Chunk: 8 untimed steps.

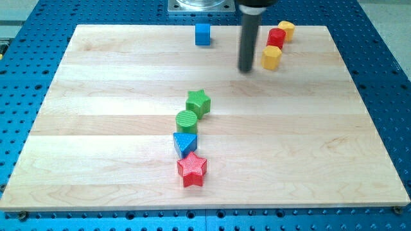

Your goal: Move the yellow hexagon to the bottom side of the yellow heart

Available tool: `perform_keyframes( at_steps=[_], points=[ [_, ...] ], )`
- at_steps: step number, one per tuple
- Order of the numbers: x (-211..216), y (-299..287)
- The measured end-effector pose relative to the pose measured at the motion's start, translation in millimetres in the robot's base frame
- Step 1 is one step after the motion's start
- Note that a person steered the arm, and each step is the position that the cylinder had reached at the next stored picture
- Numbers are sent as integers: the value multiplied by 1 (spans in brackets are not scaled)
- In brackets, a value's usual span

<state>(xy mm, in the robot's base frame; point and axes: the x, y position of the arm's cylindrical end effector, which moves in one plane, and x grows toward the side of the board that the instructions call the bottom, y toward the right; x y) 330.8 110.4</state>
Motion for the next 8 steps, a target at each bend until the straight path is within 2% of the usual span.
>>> perform_keyframes(
  at_steps=[1,2,3,4,5,6,7,8],
  points=[
    [-6,28],
    [-37,66],
    [-22,58],
    [-24,98],
    [-25,102],
    [-51,109],
    [-38,95],
    [22,34]
  ],
)
